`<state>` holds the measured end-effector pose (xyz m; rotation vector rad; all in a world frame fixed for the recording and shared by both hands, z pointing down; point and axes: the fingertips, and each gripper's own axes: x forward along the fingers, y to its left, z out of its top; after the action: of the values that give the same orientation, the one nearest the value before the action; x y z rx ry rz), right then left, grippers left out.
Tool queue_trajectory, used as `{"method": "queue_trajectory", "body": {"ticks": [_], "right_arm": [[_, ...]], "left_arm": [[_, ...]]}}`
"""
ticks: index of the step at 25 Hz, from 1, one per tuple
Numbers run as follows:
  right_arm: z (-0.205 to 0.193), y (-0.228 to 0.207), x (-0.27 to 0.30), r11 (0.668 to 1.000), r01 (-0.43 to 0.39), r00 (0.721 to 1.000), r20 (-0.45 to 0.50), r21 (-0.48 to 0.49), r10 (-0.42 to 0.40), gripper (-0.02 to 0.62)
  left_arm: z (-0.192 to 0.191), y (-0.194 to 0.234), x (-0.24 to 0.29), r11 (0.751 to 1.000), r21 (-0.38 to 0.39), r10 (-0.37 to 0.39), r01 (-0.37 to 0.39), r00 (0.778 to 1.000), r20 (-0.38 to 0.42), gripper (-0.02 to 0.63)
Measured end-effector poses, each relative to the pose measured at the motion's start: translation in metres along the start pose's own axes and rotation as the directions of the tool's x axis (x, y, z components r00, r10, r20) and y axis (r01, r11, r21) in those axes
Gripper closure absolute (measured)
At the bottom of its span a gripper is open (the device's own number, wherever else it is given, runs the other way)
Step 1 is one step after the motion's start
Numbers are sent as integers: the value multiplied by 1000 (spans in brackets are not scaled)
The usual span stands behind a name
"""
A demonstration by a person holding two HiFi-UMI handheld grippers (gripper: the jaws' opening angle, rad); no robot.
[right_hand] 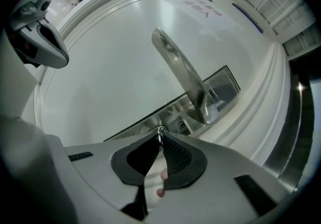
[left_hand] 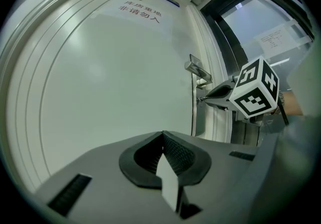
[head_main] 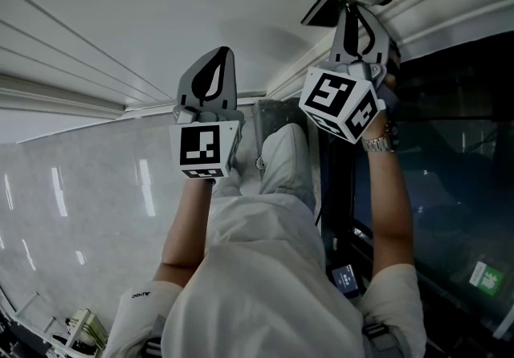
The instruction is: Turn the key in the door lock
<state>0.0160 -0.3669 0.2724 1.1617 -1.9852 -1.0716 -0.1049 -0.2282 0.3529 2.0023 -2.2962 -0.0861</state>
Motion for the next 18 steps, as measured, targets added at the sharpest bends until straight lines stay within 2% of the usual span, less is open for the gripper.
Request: {"method": "queue_trajectory", "body": {"ticks": [10, 14, 18], "right_arm": [[0, -1, -1, 1000, 5, 1000, -14, 10, -5, 568], [0, -2, -1, 987, -48, 999, -16, 154, 51, 586], [-1, -3, -1, 979, -51, 998, -19, 197, 56, 584]], "left_arm": [[0, -4, 1, 1000, 2, -7, 7, 1000, -1, 598], [-1, -6, 1, 1000, 1, -10, 10, 1000, -3, 598], [-2, -6, 0, 1000, 2, -12, 12, 1000, -3, 598]]}}
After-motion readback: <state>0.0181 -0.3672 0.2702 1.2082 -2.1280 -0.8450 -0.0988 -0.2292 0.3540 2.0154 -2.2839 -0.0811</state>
